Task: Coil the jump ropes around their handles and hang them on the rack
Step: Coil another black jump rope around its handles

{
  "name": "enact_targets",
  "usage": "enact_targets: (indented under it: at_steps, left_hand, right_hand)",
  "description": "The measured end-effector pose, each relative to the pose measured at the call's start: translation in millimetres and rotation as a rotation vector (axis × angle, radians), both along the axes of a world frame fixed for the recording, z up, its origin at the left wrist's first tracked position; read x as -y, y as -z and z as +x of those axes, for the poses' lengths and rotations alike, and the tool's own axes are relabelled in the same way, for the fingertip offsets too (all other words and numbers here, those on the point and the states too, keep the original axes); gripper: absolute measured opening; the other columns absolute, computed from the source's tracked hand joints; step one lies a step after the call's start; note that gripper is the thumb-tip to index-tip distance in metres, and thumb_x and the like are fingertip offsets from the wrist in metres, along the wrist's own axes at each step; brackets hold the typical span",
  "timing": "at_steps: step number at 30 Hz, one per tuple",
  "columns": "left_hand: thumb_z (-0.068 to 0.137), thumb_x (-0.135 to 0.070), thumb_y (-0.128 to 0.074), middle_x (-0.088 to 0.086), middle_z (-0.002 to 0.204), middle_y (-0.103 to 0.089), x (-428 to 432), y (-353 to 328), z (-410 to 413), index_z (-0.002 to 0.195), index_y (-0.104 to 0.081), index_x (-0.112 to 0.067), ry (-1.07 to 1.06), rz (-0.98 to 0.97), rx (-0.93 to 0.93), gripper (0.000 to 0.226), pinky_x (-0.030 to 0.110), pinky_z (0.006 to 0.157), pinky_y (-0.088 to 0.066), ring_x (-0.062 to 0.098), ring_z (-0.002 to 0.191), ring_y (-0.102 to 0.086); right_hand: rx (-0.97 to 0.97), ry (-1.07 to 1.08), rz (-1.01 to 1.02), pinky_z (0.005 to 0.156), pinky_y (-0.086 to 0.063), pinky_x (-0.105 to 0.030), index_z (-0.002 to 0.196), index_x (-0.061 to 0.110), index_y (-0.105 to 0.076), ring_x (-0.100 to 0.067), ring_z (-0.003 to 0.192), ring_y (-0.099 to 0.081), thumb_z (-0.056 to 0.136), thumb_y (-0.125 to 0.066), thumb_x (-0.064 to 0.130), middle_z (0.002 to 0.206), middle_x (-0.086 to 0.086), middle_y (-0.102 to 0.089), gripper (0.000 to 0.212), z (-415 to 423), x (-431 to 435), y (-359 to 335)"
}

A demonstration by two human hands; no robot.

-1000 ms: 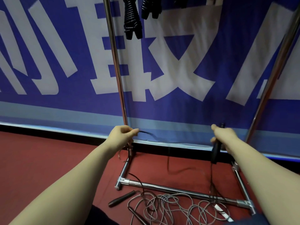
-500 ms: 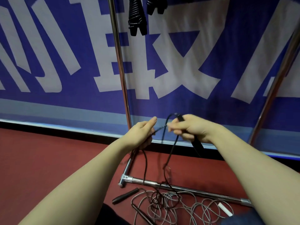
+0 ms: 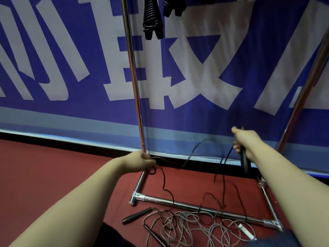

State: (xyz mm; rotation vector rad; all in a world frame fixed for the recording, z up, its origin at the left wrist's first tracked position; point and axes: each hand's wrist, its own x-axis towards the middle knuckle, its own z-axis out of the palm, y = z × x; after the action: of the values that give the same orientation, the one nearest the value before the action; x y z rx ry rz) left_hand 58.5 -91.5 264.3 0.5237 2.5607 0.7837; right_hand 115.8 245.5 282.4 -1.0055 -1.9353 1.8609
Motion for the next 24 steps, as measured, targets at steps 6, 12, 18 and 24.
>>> enact_targets:
  at_steps: [6,12,18,24]
  left_hand:
    - [0.099,-0.026,-0.055,0.003,0.094,-0.072,-33.6,-15.4,18.6,0.111,-0.071,-0.014,0.171,0.013,-0.190,0.024,0.030,0.081,-0.055,0.021,0.085,-0.069]
    - [0.098,-0.025,-0.054,0.006,0.079,-0.066,-51.3,-30.8,30.4,0.080,-0.067,-0.016,0.125,0.183,-0.313,0.023,0.034,0.070,-0.048,0.020,0.071,-0.057]
    - [0.093,-0.043,-0.054,0.000,0.071,-0.067,-42.6,-27.4,24.6,0.073,-0.060,-0.022,0.045,0.064,-0.365,0.030,0.035,0.068,-0.051,0.019,0.069,-0.062]
    - [0.093,-0.027,-0.061,0.004,0.100,-0.072,-29.2,-16.3,19.6,0.119,-0.061,-0.018,0.152,-0.184,-0.032,0.028,0.026,0.074,-0.056,0.019,0.080,-0.068]
  right_hand:
    - [0.022,-0.527,-0.067,0.035,-0.030,-0.018,0.087,0.003,-0.067,-0.007,0.034,-0.031,0.099,-0.052,0.027,0.092,-0.012,-0.076,0.030,10.0,51.4,-21.0]
    - [0.157,-1.081,0.115,0.040,-0.027,-0.021,0.102,0.005,-0.061,-0.008,0.037,-0.031,0.100,-0.052,0.037,0.083,-0.007,-0.073,0.033,17.5,97.7,-30.5]
    - [-0.026,-0.908,0.215,0.038,-0.025,-0.020,0.082,0.008,-0.066,-0.009,0.033,-0.030,0.097,-0.060,0.024,0.052,-0.002,-0.052,0.023,13.5,97.6,-34.2]
    - [-0.382,-0.286,-0.085,0.036,-0.026,-0.018,0.080,0.009,-0.060,-0.007,0.034,-0.034,0.099,-0.055,0.020,0.062,-0.002,-0.058,0.023,3.3,64.3,-42.2]
